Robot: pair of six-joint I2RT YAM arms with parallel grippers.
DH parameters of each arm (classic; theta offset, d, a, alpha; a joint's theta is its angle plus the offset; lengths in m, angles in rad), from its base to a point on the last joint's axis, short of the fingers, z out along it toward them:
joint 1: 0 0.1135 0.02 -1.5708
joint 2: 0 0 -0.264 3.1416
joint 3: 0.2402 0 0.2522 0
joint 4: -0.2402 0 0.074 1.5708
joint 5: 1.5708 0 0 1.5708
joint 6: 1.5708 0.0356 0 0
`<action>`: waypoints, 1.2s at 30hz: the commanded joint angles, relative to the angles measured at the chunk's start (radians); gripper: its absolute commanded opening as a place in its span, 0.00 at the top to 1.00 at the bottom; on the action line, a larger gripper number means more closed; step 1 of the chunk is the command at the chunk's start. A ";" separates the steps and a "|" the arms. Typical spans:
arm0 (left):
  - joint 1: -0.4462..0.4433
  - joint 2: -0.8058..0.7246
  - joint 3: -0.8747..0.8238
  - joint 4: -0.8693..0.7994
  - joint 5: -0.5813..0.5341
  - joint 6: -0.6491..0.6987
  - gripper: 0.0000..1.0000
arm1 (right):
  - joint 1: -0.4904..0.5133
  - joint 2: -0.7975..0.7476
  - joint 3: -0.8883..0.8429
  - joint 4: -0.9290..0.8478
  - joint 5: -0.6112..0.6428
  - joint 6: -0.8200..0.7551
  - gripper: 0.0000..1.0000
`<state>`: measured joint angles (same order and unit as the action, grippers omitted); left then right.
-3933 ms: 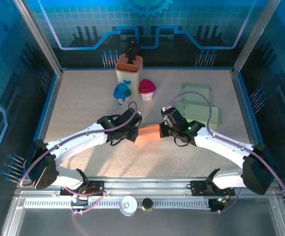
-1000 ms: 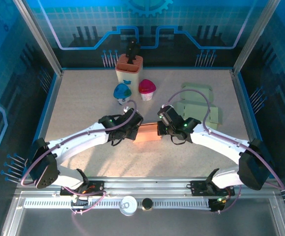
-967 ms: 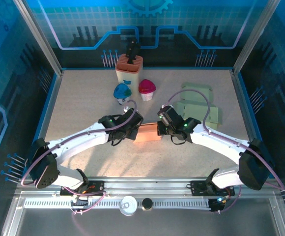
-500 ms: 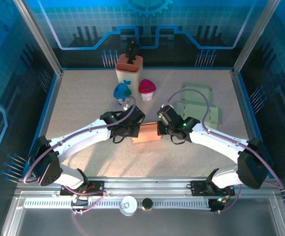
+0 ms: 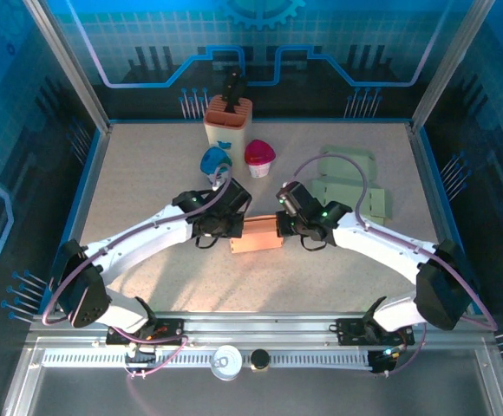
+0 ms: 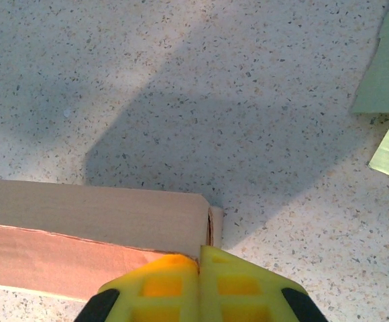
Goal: Fold the paper box
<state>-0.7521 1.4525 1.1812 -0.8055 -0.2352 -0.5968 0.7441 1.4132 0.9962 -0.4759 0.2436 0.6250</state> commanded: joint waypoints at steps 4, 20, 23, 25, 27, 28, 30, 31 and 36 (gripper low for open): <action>0.026 0.001 0.034 0.022 0.098 -0.005 1.00 | -0.029 0.023 0.044 -0.020 -0.115 -0.049 1.00; 0.097 0.002 0.034 0.017 0.202 0.007 1.00 | -0.033 0.059 0.085 -0.047 -0.130 -0.065 1.00; 0.106 -0.008 0.036 0.016 0.216 0.011 1.00 | -0.037 0.055 0.081 -0.046 -0.133 -0.068 1.00; 0.114 -0.012 0.031 0.021 0.232 0.011 1.00 | -0.040 0.052 0.078 -0.043 -0.141 -0.070 1.00; 0.118 -0.015 0.025 0.026 0.236 0.009 1.00 | -0.043 0.053 0.079 -0.041 -0.150 -0.070 1.00; 0.120 -0.015 0.018 0.033 0.247 0.009 1.00 | -0.043 0.055 0.079 -0.040 -0.155 -0.070 1.00; 0.127 -0.012 0.011 0.043 0.266 0.006 1.00 | -0.044 0.063 0.081 -0.035 -0.165 -0.071 1.00; 0.132 -0.013 0.011 0.046 0.276 0.008 1.00 | -0.042 0.067 0.082 -0.035 -0.169 -0.071 1.00; 0.155 -0.021 0.026 0.034 0.294 0.018 1.00 | -0.049 0.067 0.085 -0.043 -0.169 -0.073 1.00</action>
<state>-0.6086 1.4525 1.1889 -0.8070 -0.0097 -0.5961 0.6991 1.4651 1.0599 -0.5053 0.1368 0.5674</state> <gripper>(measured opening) 0.052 0.041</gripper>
